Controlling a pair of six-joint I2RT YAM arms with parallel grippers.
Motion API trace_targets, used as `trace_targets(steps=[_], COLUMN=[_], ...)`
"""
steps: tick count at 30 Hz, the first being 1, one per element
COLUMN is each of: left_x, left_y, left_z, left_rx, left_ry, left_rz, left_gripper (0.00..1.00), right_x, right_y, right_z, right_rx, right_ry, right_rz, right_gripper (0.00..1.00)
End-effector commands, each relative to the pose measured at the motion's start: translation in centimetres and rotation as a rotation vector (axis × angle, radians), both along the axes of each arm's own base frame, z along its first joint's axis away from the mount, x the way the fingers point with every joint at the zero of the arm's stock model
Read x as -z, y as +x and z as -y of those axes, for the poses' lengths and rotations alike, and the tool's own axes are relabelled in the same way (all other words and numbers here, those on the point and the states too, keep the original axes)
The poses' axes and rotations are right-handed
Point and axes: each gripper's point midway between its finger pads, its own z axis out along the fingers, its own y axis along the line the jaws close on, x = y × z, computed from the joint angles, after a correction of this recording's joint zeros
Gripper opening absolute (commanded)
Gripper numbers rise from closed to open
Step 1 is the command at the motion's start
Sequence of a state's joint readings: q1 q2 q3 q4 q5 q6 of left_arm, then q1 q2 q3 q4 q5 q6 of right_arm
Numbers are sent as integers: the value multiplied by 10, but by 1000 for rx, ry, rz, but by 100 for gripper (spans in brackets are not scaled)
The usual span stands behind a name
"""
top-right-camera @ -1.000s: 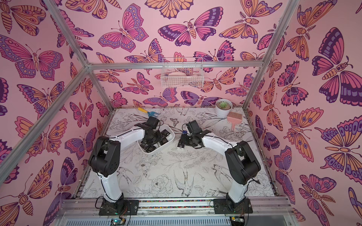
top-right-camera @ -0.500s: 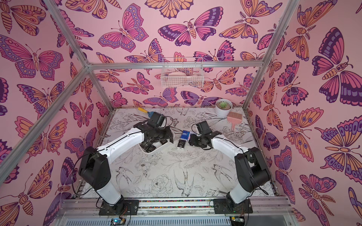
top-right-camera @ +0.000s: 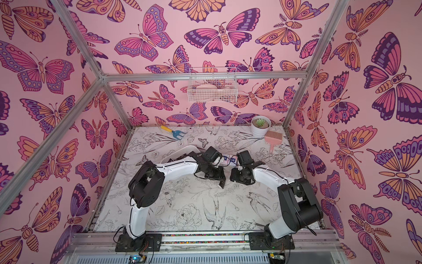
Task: Take the pocket tissues out of the storage box
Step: Place the pocket tissues at the center of the board.
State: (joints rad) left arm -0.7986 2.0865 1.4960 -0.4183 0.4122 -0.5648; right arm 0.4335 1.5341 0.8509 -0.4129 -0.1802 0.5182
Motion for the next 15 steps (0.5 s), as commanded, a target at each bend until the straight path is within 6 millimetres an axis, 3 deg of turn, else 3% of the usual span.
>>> trace_targets(steps=[1,7,15], left_x=[2,-5,-52], left_y=[-2,0,18], left_z=[-1,-16,-40], left_rx=[12,9,-18], left_ry=[-17,34,52], left_rz=[-2,42,136], left_gripper=[30,42,46], right_x=[-3,-5,-8], right_y=[-4,-7,-11], right_z=[3,-6,-36], right_rx=[-9,-19,-30], right_ry=[-13,29,148], right_rz=[8,2,21], right_gripper=[58,58,59])
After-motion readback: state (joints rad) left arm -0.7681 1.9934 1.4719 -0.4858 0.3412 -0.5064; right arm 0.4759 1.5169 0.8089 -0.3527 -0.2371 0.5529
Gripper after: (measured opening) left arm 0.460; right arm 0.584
